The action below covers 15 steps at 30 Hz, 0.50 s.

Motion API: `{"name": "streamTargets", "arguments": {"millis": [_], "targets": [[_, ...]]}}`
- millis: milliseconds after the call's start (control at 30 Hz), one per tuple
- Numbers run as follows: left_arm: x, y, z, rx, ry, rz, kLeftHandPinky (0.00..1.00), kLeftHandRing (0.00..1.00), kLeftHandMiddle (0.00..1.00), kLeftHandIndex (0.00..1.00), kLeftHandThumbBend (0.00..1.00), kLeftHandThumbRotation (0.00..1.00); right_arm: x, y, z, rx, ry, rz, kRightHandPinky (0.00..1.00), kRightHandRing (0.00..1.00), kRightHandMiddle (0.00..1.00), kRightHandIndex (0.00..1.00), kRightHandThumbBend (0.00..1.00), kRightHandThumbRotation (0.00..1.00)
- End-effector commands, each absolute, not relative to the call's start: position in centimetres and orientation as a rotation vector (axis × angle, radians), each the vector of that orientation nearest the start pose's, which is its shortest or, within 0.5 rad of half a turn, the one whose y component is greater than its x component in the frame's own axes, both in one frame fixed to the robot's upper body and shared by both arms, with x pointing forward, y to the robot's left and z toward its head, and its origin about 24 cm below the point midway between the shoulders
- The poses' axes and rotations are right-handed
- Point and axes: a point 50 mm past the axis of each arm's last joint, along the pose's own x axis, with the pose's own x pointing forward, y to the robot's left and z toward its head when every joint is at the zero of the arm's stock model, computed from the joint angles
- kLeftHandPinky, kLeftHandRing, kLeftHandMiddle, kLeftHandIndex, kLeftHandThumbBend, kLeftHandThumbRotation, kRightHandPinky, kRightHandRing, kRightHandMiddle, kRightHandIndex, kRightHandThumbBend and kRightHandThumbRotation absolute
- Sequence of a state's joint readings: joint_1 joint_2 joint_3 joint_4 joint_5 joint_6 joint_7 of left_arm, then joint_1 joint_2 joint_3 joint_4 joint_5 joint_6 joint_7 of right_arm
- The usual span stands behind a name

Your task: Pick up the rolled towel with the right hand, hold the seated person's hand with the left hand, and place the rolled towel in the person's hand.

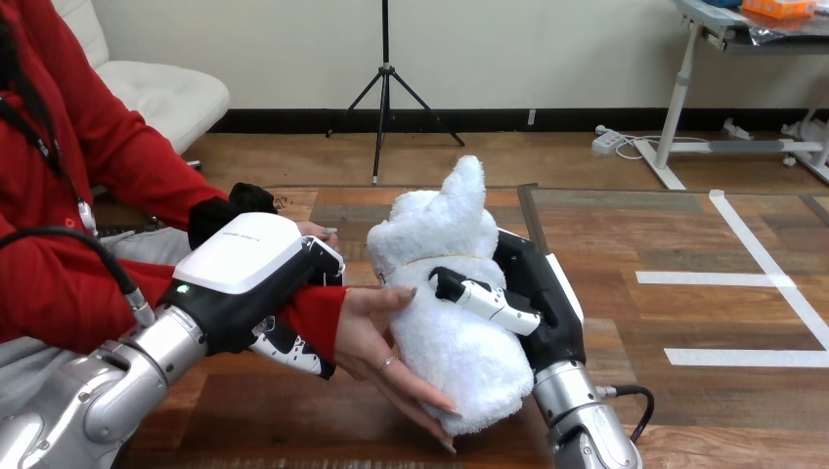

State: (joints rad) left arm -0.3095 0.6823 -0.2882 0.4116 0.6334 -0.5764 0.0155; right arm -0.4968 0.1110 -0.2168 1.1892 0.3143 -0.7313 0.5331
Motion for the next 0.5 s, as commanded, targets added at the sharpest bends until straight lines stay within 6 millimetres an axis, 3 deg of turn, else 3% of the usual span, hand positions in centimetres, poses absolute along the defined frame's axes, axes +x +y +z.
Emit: {"name": "streamTargets", "arguments": {"millis": [0, 467], "targets": [[29.2, 20.9, 9.1, 1.264, -0.427, -0.457, 0.29, 0.31, 0.36, 0.36, 0.8, 0.06, 30.5, -5.3, 1.3, 0.52, -0.178, 0.359, 0.08, 0.13, 0.23, 0.27, 0.6, 0.0], [29.2, 21.1, 8.7, 1.265, -0.412, -0.451, 0.3, 0.32, 0.37, 0.36, 0.81, 0.03, 29.7, -3.0, 1.6, 0.547, -0.175, 0.318, 0.06, 0.12, 0.22, 0.26, 0.57, 0.0]]}}
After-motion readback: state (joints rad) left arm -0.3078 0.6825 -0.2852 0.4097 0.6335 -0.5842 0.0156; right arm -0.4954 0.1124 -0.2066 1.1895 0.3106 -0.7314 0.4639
